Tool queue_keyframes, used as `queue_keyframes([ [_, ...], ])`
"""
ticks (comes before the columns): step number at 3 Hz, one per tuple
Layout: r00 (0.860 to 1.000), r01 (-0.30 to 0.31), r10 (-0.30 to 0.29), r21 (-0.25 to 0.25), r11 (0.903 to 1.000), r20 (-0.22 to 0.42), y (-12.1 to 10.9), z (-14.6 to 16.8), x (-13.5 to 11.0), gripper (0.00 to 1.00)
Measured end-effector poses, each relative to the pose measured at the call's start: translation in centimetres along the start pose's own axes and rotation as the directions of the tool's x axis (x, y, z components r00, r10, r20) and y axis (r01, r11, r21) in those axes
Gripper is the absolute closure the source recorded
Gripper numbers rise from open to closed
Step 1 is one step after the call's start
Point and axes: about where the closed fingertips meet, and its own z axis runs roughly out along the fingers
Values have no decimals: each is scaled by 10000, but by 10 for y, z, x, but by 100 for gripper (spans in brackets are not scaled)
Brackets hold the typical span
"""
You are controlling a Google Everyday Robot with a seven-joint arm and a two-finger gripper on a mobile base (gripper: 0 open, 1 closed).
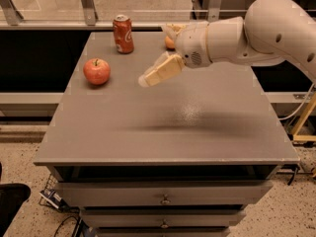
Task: Pick apple
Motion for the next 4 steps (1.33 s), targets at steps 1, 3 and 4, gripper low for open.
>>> queue_keyframes([
  [1, 9996, -265, 264, -193, 9995, -67, -1, 28, -2, 0],
  [3, 9951, -811, 849, -728, 9940, 513, -5, 112, -6, 0],
  [4, 9908, -837, 927, -920, 9922, 990, -2, 144, -3, 0],
])
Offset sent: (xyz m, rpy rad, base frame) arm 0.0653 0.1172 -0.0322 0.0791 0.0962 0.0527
